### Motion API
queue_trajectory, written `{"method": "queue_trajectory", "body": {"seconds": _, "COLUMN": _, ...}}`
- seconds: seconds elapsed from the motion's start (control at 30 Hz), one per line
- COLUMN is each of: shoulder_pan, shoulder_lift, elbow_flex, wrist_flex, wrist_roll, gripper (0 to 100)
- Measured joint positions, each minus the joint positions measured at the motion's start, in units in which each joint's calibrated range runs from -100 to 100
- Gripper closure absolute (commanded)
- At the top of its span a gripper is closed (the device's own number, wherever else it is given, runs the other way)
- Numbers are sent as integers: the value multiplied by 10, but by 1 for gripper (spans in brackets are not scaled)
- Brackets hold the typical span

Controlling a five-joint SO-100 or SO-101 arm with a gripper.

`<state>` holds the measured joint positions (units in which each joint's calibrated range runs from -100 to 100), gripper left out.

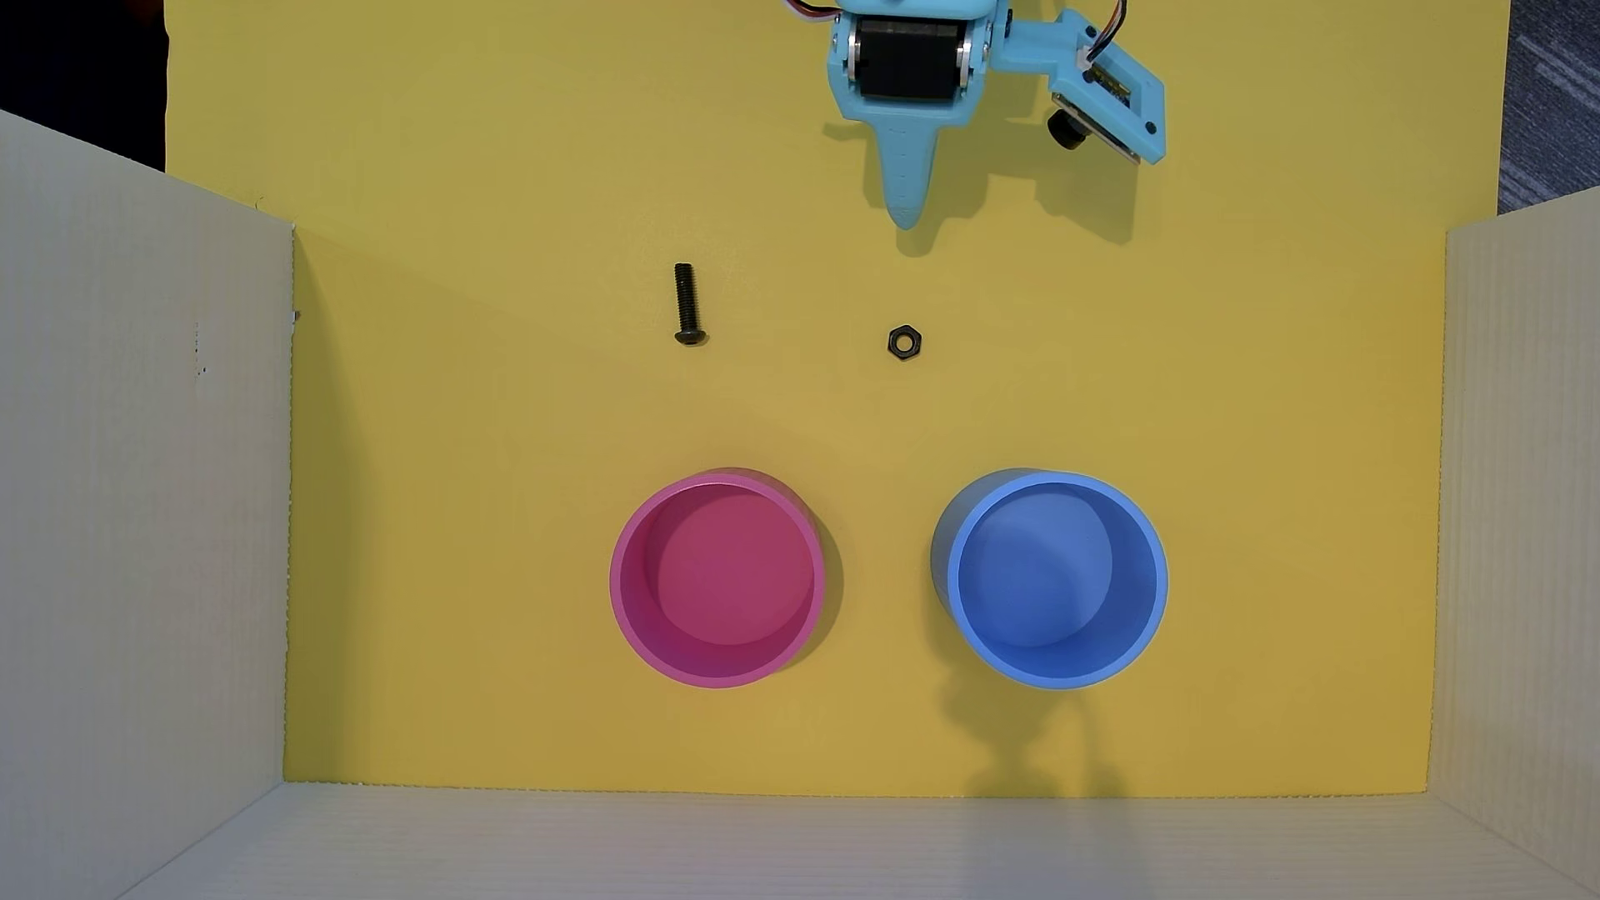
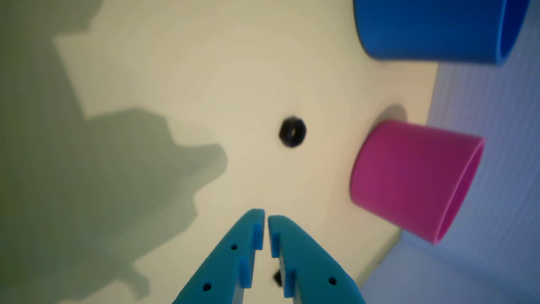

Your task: Pick up the bolt and place it in the pink box

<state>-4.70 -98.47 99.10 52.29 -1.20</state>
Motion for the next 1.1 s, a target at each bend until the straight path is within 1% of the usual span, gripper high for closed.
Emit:
{"method": "queue_trajectory", "body": {"seconds": 0.07, "shoulder_pan": 6, "shoulder_lift": 0, "elbow_flex": -1, "wrist_flex": -9, "wrist_roll": 8, "gripper": 98}}
{"method": "queue_trajectory", "body": {"seconds": 0.13, "shoulder_pan": 33, "shoulder_lift": 0, "elbow_flex": -12, "wrist_flex": -18, "wrist_roll": 17, "gripper": 98}}
{"method": "queue_trajectory", "body": {"seconds": 0.4, "shoulder_pan": 231, "shoulder_lift": 0, "elbow_flex": -149, "wrist_flex": -28, "wrist_roll": 21, "gripper": 98}}
{"method": "queue_trajectory", "body": {"seconds": 0.5, "shoulder_pan": 281, "shoulder_lift": 0, "elbow_flex": -199, "wrist_flex": -26, "wrist_roll": 31, "gripper": 98}}
{"method": "queue_trajectory", "body": {"seconds": 0.6, "shoulder_pan": 304, "shoulder_lift": 20, "elbow_flex": -227, "wrist_flex": -11, "wrist_roll": 44, "gripper": 98}}
{"method": "queue_trajectory", "body": {"seconds": 0.83, "shoulder_pan": 343, "shoulder_lift": 129, "elbow_flex": -236, "wrist_flex": -13, "wrist_roll": 33, "gripper": 98}}
{"method": "queue_trajectory", "body": {"seconds": 1.1, "shoulder_pan": 347, "shoulder_lift": 265, "elbow_flex": -284, "wrist_flex": -44, "wrist_roll": 33, "gripper": 98}}
